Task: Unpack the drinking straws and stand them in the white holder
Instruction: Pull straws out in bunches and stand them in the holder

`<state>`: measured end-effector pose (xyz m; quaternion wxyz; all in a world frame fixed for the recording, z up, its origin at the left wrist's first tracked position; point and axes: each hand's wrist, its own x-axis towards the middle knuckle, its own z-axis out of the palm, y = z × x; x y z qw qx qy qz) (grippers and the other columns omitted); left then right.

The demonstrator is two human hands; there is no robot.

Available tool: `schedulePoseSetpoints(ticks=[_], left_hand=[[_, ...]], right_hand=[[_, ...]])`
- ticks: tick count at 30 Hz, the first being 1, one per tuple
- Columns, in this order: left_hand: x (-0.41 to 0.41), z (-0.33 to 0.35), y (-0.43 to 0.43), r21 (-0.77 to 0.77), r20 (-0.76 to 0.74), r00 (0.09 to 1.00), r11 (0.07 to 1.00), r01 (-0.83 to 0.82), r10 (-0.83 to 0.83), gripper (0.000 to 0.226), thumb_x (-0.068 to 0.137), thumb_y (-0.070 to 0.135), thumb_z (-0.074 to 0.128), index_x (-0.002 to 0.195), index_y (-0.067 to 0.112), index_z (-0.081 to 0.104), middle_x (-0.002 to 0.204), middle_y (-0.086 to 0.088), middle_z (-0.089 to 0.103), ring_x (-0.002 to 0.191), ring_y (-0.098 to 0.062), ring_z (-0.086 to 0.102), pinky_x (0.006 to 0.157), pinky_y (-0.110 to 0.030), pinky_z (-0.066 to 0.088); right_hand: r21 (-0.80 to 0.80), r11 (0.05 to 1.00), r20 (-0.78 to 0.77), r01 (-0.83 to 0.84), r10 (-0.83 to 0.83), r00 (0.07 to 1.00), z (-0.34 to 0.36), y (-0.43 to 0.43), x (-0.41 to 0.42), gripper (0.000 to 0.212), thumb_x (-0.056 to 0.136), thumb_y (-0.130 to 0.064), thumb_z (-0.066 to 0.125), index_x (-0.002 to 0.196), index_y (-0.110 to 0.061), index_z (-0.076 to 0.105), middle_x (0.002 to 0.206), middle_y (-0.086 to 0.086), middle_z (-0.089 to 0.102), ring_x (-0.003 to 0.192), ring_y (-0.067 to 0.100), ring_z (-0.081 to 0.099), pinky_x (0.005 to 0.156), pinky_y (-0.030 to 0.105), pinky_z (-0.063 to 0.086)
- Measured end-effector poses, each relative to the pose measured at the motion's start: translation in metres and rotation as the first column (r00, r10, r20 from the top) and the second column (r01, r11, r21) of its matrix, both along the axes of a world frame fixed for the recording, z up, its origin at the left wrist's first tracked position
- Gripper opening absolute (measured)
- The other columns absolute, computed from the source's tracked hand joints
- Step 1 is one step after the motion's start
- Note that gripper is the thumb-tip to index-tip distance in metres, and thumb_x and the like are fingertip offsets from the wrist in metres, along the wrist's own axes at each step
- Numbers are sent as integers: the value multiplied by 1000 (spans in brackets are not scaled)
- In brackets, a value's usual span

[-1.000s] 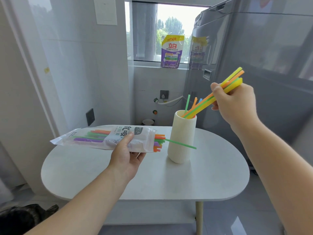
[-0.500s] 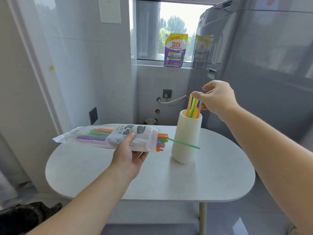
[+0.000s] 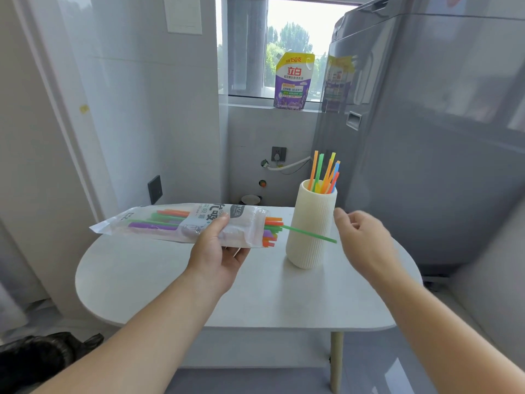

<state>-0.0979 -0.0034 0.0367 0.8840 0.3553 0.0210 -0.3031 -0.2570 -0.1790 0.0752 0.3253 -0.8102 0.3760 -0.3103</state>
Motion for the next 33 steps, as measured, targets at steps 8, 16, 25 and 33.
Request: schedulePoseSetpoints(ticks=[8, 16, 25, 33], left_hand=[[-12, 3, -6, 32, 64, 996, 998, 57, -59, 39, 94, 21, 68, 133, 21, 61, 109, -5, 80, 100, -23, 77, 64, -34, 63], [-27, 3, -14, 75, 213, 972, 993, 87, -102, 35, 94, 19, 68, 129, 22, 63, 109, -3, 80, 95, -19, 77, 64, -33, 61], [-24, 4, -13, 75, 156, 986, 996, 54, -65, 39, 93, 18, 69, 131, 23, 61, 113, -6, 79, 99, -22, 76, 61, -33, 61], [-23, 2, -15, 65, 133, 990, 997, 46, -54, 31, 93, 19, 71, 121, 27, 63, 103, 0, 81, 92, -18, 78, 63, -34, 63]], right_hand=[[685, 696, 221, -215, 83, 972, -19, 7, 2, 38, 101, -45, 51, 103, -10, 65, 80, 11, 69, 56, 20, 60, 50, 28, 50], [512, 739, 362, -438, 277, 890, -19, 26, 6, 22, 92, -30, 71, 96, -8, 70, 72, 4, 64, 55, 14, 55, 56, 29, 49], [463, 775, 394, -431, 256, 883, -17, 25, 1, 9, 94, -14, 69, 90, -6, 71, 75, 14, 70, 60, 21, 67, 61, 31, 58], [507, 716, 452, -479, 252, 856, -16, 28, -2, 13, 90, -16, 74, 95, -4, 72, 75, 11, 71, 60, 23, 69, 60, 31, 59]])
